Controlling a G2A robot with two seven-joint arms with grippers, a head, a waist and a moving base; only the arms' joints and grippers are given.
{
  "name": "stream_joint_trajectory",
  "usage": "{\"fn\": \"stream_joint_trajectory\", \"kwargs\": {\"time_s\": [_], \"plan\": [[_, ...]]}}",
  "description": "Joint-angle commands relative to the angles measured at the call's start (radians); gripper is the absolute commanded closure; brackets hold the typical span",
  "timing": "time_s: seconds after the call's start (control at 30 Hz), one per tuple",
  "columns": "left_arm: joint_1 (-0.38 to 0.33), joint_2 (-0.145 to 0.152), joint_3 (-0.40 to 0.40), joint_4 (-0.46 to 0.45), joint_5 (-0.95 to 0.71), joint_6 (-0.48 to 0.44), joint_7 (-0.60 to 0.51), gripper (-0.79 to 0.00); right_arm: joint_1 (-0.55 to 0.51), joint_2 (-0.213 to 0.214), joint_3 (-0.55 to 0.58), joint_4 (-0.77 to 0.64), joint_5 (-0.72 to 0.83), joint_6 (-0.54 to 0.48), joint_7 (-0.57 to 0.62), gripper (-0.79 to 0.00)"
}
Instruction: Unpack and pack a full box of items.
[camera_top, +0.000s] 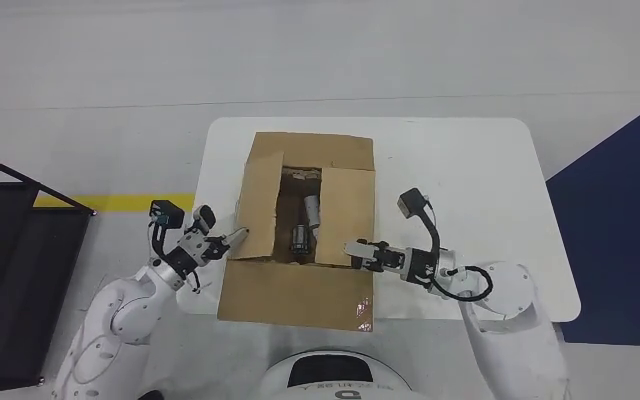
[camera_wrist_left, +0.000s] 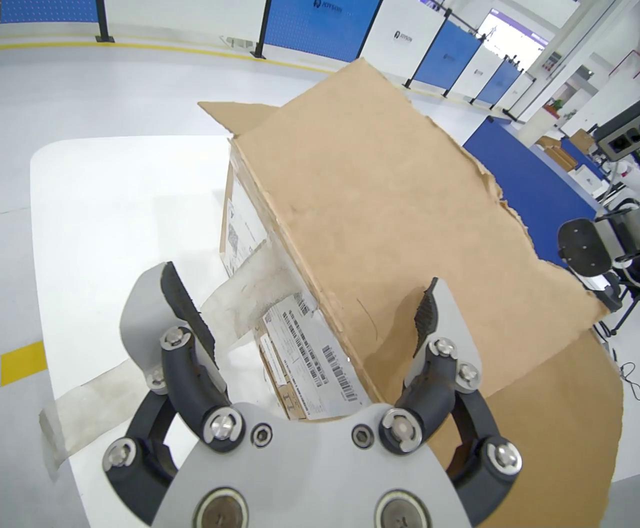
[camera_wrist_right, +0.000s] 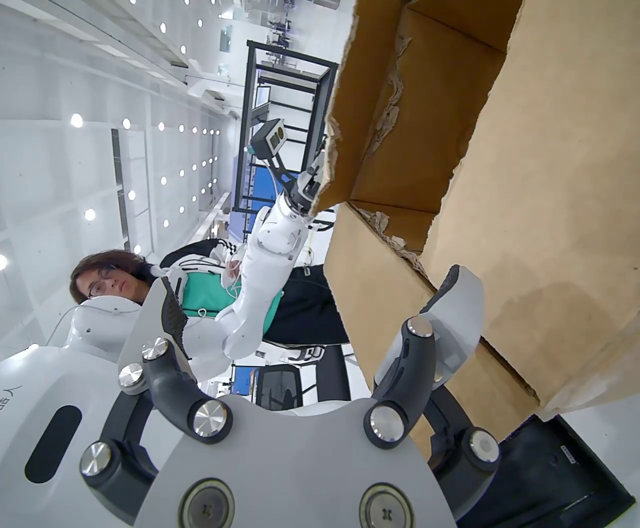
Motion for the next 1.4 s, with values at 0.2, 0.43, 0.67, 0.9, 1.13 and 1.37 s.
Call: {"fn": "stream_joint_trajectory", "kwargs": {"time_s": [0.2,0.43,0.67,0.9,1.13,1.37], "plan": [[-0.015,0.003,0.02,-0.005,0.023,0.002,-0.018,-0.785,-0.015,-0.015,0.045,0.062,0.009,-0.112,-0.463,-0.785],[-0.028,0.005,0.032,0.001,0.022,0.018,-0.04,-0.785,0.051,-0.02,0.028,0.179,0.028,-0.07,-0.56,-0.785],[-0.042,0.006,0.05,0.021,0.026,0.038,-0.034,-0.785,0.076,-0.026,0.049,0.229,0.072,-0.017,-0.681,-0.785],[-0.043,0.007,0.065,0.012,0.055,0.04,-0.02,-0.785,0.3,-0.047,-0.002,0.513,0.199,0.023,-0.861,-0.785],[-0.045,0.009,0.064,0.011,0.058,0.07,-0.021,-0.785,0.463,-0.063,-0.1,0.698,0.156,0.085,-0.904,-0.785],[-0.037,0.013,0.032,-0.024,0.074,0.125,-0.036,-0.785,0.532,-0.072,-0.139,0.794,0.208,-0.006,-0.81,-0.785]]}}
